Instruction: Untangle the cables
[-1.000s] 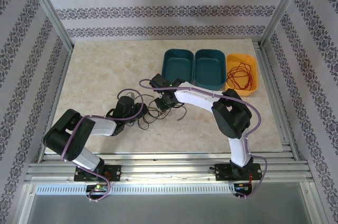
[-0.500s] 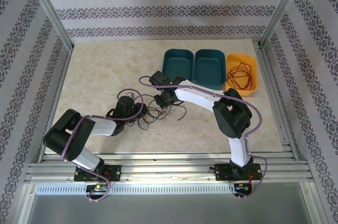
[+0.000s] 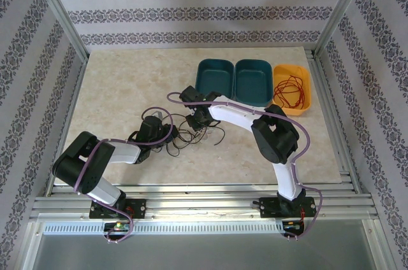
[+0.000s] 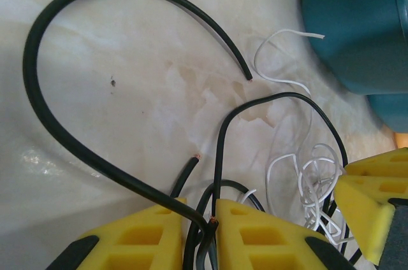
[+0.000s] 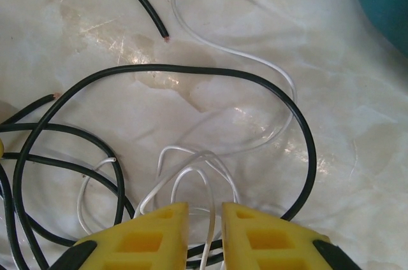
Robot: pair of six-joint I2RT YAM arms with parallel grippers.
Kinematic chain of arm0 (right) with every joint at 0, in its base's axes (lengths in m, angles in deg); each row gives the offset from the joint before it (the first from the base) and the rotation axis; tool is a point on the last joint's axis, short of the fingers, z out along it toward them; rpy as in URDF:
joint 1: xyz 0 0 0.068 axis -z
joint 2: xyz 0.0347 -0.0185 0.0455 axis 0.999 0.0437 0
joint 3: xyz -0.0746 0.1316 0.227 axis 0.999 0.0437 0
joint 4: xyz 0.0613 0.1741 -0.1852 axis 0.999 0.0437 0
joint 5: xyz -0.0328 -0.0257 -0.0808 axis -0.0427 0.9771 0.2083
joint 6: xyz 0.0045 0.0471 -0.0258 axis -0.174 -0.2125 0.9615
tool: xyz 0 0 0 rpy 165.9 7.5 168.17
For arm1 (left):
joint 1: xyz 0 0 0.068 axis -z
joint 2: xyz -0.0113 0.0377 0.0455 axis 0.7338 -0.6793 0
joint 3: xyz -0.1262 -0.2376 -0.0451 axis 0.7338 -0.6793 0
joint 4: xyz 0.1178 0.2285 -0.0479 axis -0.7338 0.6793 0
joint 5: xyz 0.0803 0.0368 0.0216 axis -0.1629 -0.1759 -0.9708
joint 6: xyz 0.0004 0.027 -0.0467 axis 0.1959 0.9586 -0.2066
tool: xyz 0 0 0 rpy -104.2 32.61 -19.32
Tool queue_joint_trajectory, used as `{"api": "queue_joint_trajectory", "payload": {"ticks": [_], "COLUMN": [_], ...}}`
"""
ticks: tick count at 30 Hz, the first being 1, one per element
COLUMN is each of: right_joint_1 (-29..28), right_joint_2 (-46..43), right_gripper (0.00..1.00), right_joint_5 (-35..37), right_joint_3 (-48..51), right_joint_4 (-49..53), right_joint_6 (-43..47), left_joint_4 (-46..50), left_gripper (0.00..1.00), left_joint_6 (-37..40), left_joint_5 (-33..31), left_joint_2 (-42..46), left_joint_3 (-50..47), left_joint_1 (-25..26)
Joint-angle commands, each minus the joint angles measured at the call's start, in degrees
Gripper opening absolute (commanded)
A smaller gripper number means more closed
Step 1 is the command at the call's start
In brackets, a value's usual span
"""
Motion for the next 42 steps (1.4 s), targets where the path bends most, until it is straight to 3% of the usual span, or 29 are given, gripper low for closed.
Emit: {"api": "queue_joint_trajectory", "payload": {"ticks": [1, 8, 26, 42], "right_joint_1": [0.27, -0.16, -1.43, -0.88], "right_joint_2": [0.85, -3.08, -25.39, -36.78], "right_gripper": [0.17, 0.02, 0.00, 0.00], "right_joint_5": [-1.09, -0.24, 1.70, -0.43], "right_joint_3": [-1.59, -1.16, 1.94, 1.86], "right_joint_4": [1.37, 1.71, -0.60, -3.77], "right_joint_6": [0.59, 0.89, 1.70, 2.23], "left_joint_4": [0.34, 0.60, -0.09, -0.90], "left_gripper": [0.18, 0.13, 0.04, 0.00], "left_joint_6": [-0.08, -0.14, -0.63, -1.48], "left_joint_5": [0.42, 0.21, 0.35, 0.63], "left_joint_2": [-0.10, -0.13, -1.01, -2.36], "left_joint_3": [-0.57, -0.59, -0.80, -0.74], "left_joint_1": [-0.45, -0.36, -0.42, -0.43]}}
